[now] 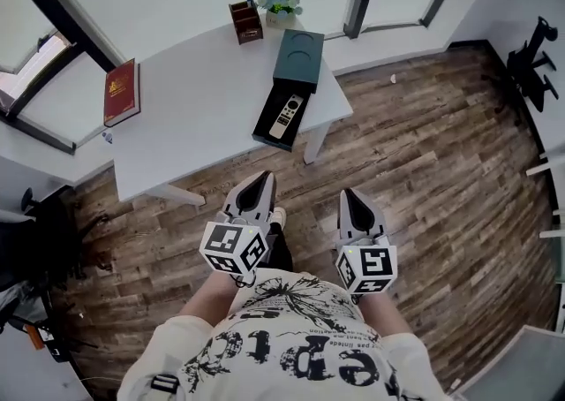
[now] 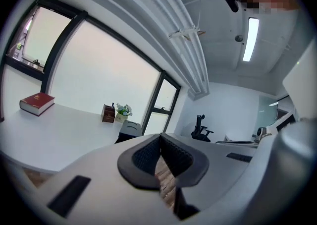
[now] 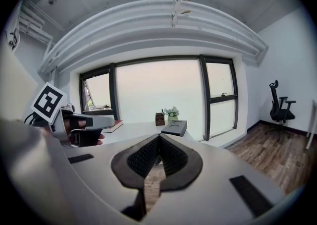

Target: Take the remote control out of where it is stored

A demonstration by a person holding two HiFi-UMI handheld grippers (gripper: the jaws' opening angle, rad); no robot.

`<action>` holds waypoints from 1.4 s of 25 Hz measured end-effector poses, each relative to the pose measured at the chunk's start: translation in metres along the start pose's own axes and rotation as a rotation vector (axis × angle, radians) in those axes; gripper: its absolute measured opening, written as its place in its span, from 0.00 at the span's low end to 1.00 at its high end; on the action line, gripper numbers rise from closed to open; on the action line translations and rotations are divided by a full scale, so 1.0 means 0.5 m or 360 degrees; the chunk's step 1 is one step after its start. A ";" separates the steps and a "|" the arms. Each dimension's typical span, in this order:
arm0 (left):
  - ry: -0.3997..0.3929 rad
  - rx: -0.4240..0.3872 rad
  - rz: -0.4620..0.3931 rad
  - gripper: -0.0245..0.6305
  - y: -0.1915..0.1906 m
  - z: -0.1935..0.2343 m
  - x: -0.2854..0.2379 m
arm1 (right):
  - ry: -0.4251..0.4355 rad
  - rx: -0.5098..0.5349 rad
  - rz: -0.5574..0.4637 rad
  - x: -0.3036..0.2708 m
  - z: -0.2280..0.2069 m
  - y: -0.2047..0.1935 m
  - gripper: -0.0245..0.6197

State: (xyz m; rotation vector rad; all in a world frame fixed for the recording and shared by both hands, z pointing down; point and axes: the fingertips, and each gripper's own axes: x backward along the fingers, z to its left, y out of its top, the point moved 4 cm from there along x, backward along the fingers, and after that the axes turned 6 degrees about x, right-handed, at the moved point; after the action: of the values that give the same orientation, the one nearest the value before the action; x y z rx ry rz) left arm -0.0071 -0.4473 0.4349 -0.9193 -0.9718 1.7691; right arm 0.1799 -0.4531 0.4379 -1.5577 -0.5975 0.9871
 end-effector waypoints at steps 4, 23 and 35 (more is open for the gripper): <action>-0.0056 0.0017 0.0081 0.05 0.048 0.079 -0.115 | -0.0084 0.0013 0.0004 -0.133 -0.030 0.054 0.04; -0.0209 -0.0142 0.0648 0.05 -0.008 0.276 -0.372 | -0.0152 0.0063 0.0190 -0.435 -0.049 0.086 0.04; -0.0023 -0.0162 0.0938 0.11 -0.092 0.300 -0.470 | 0.0103 0.0080 0.0340 -0.556 -0.121 0.025 0.04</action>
State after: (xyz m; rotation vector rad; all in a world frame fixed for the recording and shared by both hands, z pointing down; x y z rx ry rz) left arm -0.0464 -0.6863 0.5808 -1.3596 -0.8573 2.2248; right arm 0.0849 -0.7143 0.5009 -1.6255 -0.3636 1.0982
